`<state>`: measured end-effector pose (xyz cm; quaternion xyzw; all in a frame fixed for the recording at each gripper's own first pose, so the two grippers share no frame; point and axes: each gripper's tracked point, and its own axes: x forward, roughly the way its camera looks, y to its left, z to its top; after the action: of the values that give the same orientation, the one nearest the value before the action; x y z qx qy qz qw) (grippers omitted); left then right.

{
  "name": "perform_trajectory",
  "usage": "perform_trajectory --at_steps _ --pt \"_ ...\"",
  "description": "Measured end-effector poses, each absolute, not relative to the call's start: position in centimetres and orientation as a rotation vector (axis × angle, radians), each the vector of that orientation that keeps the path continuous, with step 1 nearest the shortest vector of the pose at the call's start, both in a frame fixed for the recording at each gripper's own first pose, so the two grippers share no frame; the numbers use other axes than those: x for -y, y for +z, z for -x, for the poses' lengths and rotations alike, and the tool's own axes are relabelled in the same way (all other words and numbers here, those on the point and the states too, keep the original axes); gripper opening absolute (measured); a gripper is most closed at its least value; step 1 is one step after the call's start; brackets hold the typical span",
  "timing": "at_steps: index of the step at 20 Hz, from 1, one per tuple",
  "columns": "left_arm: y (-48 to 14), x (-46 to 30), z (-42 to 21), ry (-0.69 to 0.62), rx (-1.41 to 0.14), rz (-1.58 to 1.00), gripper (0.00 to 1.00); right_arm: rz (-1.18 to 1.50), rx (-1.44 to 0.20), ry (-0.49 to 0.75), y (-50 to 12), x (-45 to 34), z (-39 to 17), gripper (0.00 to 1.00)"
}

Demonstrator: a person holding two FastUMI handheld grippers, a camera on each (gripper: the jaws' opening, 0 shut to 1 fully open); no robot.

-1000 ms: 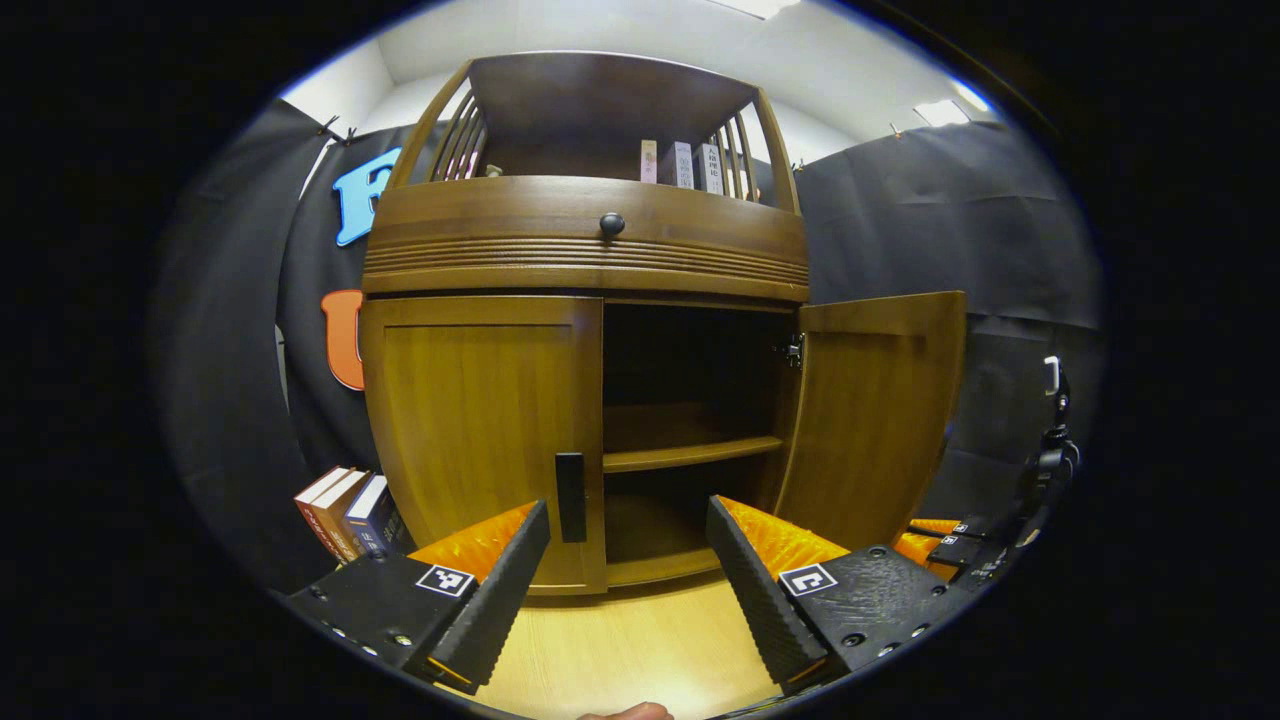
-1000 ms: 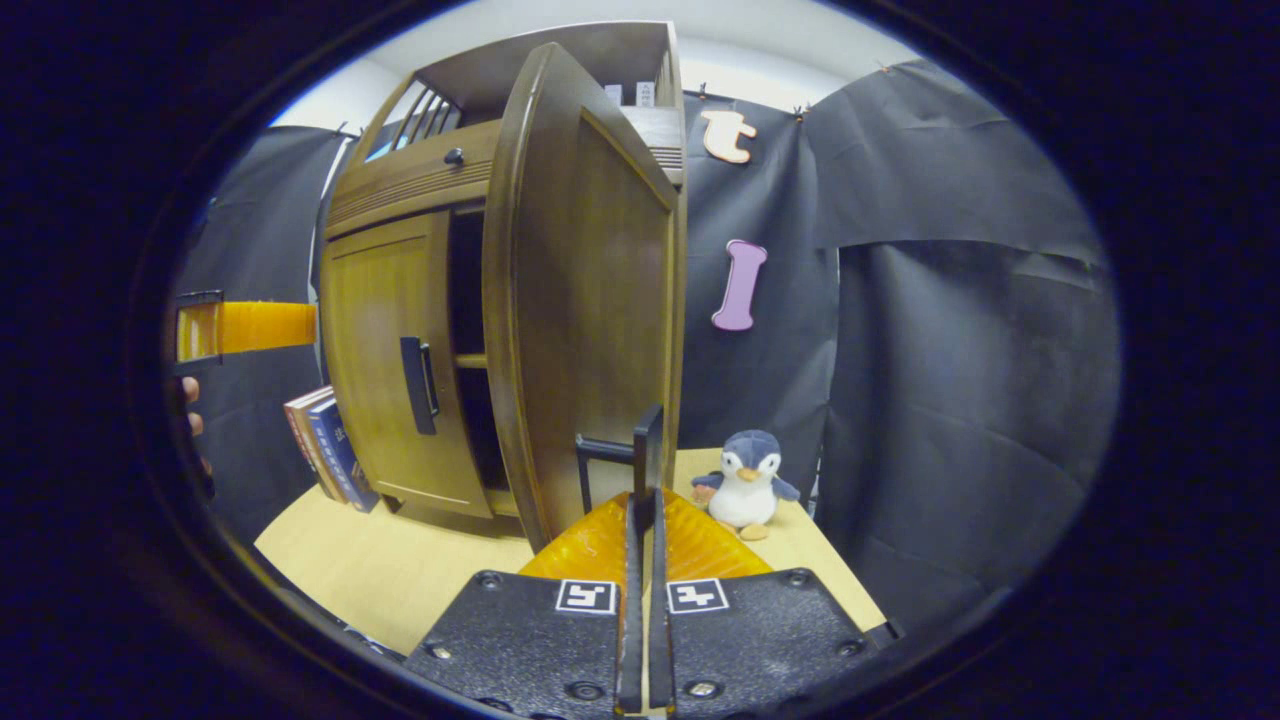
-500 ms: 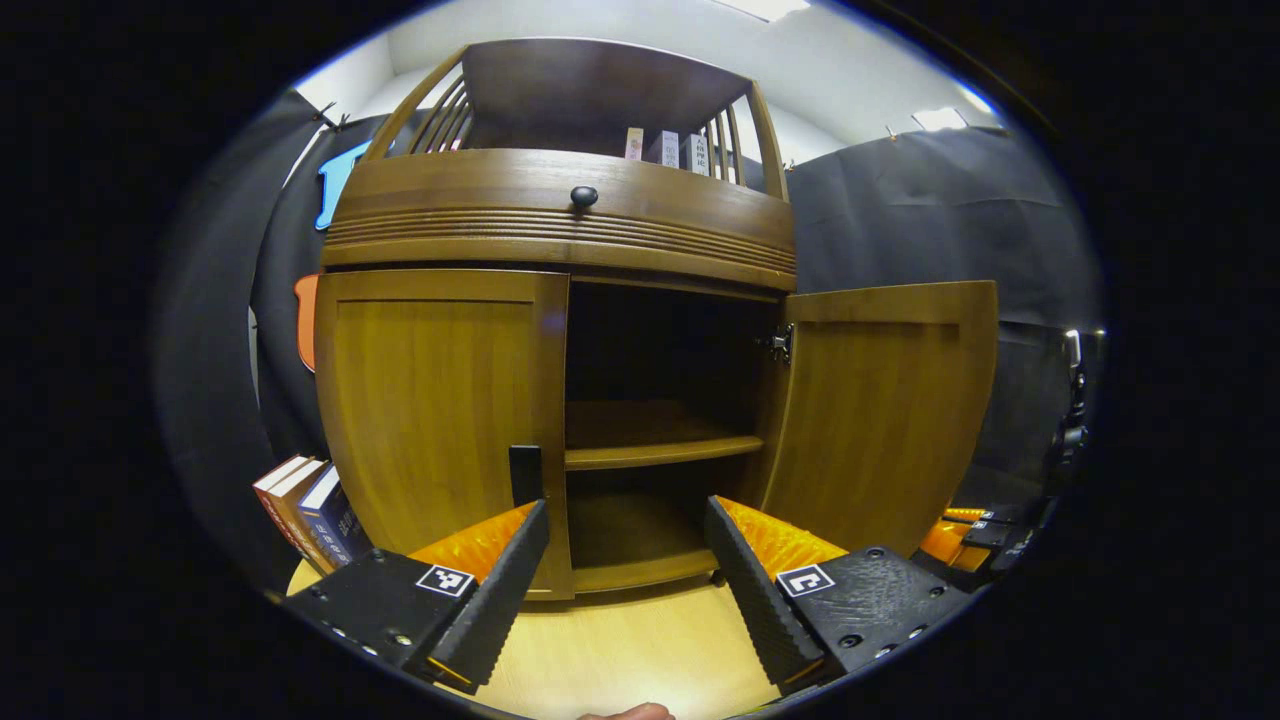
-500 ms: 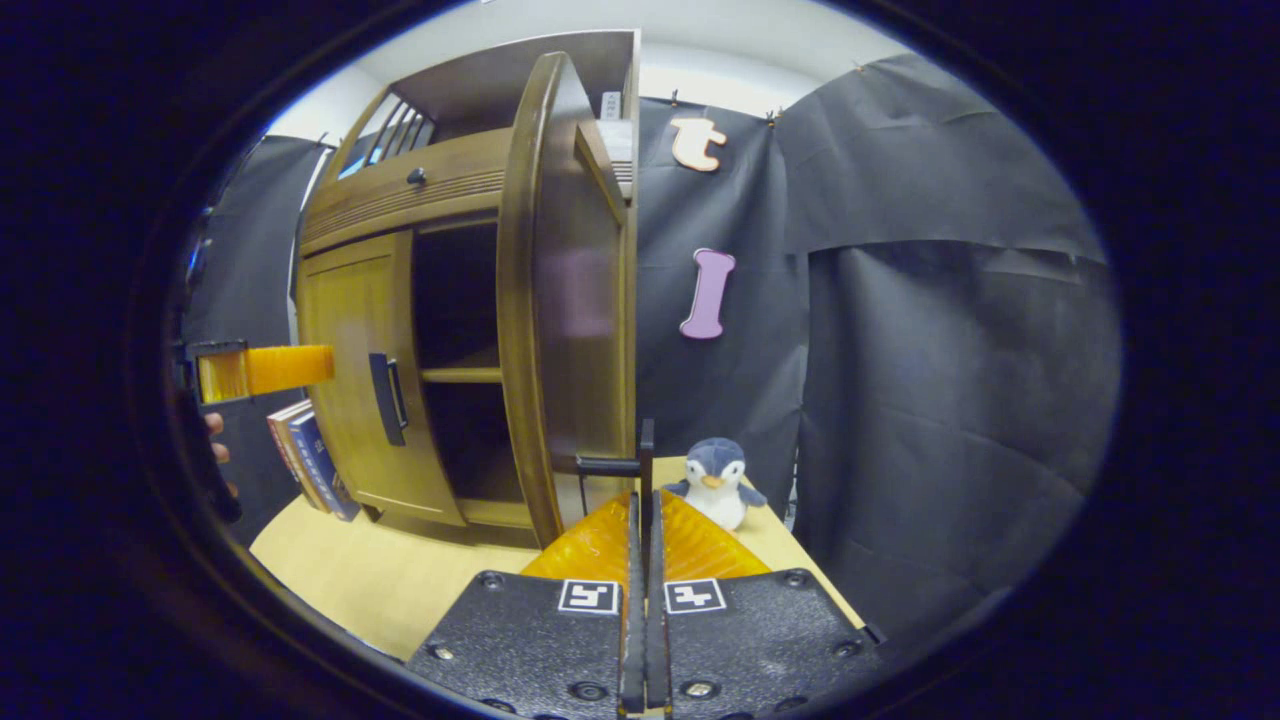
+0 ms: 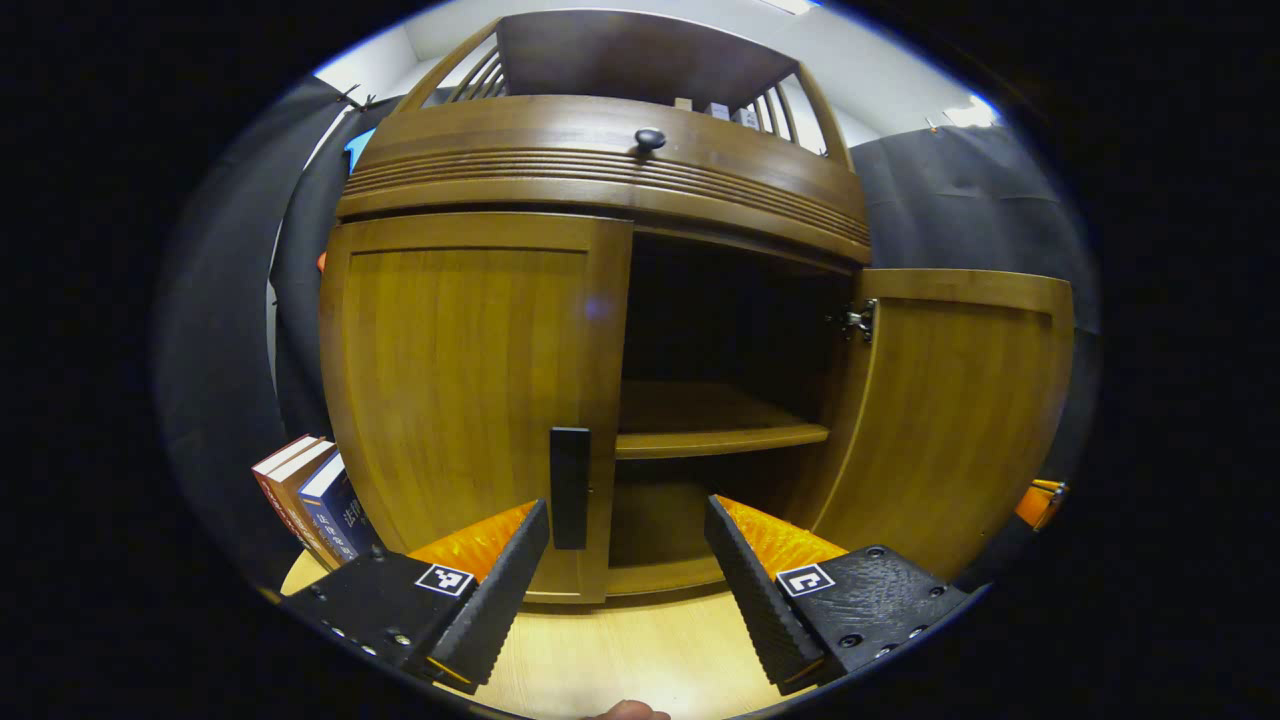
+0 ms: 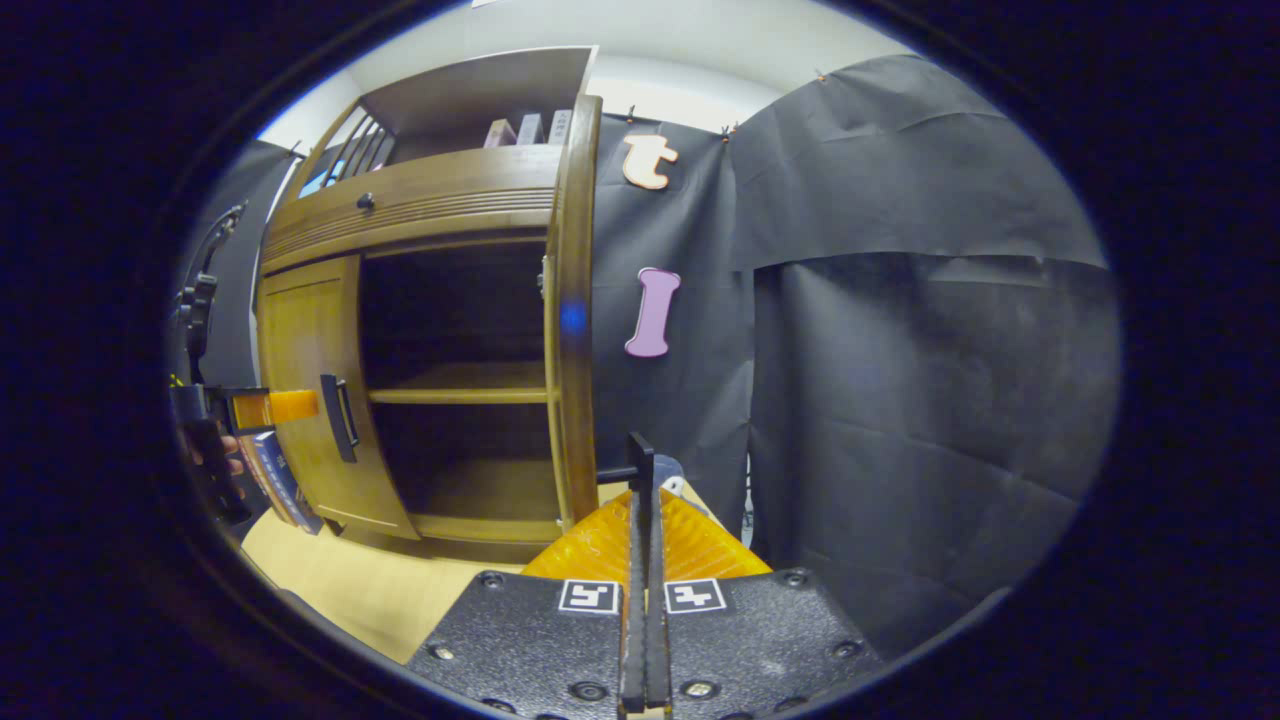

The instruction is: Open the right door of the double-door shoe cabinet with the right hand, and open the left door with the left hand.

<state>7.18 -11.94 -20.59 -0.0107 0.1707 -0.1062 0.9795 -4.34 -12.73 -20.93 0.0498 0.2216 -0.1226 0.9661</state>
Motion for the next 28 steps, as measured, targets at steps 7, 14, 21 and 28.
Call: perform_trajectory --at_steps 7,14,21,28 --pt "-23.4 10.1 -12.3 -0.15 -0.352 -0.02 0.93 -0.062 -0.396 -0.23 -18.8 12.6 4.5 0.04" --pt "-25.4 9.2 -16.0 -0.116 -0.354 -0.054 0.87 -0.058 -0.386 -0.181 -17.5 10.3 4.9 0.38" --pt "-26.7 9.9 -17.1 -0.144 -0.363 -0.04 0.49 -0.028 -0.383 -0.169 -17.4 10.2 5.1 0.51" --pt "-26.9 9.8 -16.9 -0.16 -0.365 -0.054 0.24 -0.02 -0.411 -0.144 -17.7 10.1 5.2 0.46"
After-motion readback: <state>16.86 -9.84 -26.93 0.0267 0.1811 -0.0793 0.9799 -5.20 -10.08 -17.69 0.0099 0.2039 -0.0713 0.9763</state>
